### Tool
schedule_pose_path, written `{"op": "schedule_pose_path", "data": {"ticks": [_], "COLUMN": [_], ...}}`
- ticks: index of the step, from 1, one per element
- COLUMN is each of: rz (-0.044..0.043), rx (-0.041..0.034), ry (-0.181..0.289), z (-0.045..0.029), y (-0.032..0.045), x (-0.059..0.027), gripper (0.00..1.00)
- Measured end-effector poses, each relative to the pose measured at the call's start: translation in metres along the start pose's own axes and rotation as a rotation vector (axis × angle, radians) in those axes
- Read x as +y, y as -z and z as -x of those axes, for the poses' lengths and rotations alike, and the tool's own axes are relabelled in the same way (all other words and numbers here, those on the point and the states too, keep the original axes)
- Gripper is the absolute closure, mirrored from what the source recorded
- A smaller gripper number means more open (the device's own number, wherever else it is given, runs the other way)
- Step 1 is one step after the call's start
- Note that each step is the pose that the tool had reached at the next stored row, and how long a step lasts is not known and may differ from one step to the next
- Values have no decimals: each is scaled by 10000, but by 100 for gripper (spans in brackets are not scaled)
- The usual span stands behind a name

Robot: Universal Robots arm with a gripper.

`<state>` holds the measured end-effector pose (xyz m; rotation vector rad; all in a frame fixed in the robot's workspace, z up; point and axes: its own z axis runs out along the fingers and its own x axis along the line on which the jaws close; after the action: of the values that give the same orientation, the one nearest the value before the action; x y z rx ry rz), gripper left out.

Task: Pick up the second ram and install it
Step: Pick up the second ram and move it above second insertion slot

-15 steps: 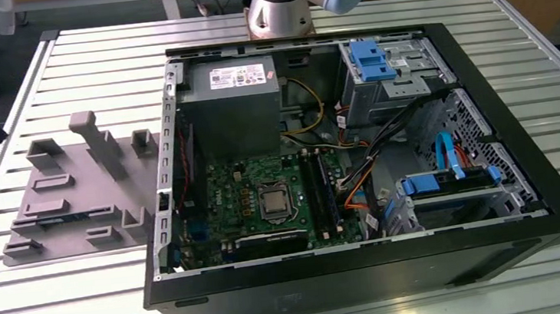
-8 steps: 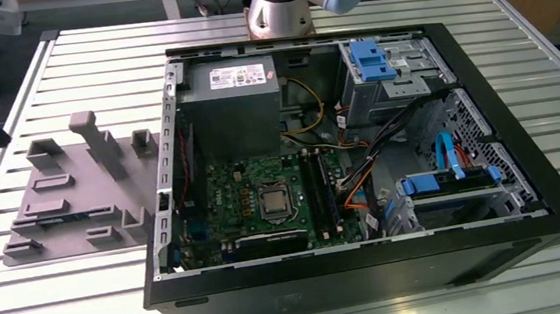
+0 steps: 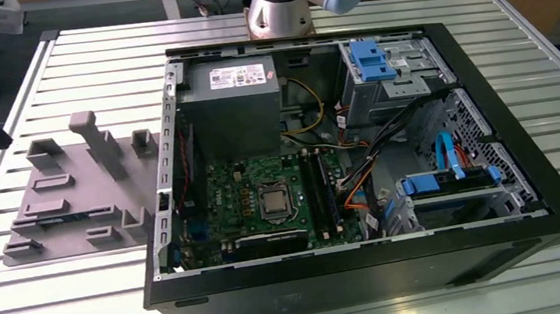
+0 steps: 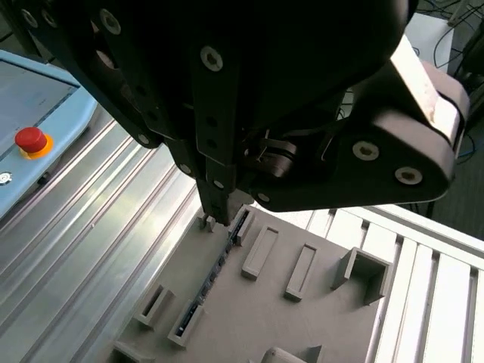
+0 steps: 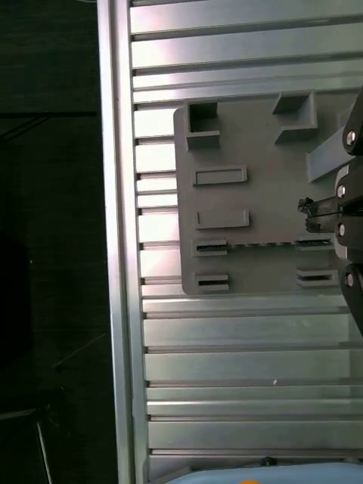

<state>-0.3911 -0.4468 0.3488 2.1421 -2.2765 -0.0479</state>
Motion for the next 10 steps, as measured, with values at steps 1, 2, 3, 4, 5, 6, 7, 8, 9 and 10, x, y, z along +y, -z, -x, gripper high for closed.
{"op": "schedule_pose_path", "data": {"ticks": [1,2,3,4,5,6,7,8,9,10], "rz": [0,0,0,0,-1,-1,1,3,3,0], "rx": [0,0,0,0,0,3,8,10,11,10], "ry": [1,2,2,10,57,166,298,348,348,338], "z": [0,0,0,0,-1,-1,-2,-5,-5,-6], "y": [0,0,0,-1,-5,-11,-19,-34,-52,-71], "x": [0,0,0,0,0,0,0,-1,-2,-2], "gripper": [89,89,89,89,89,89,89,89,89,89]}}
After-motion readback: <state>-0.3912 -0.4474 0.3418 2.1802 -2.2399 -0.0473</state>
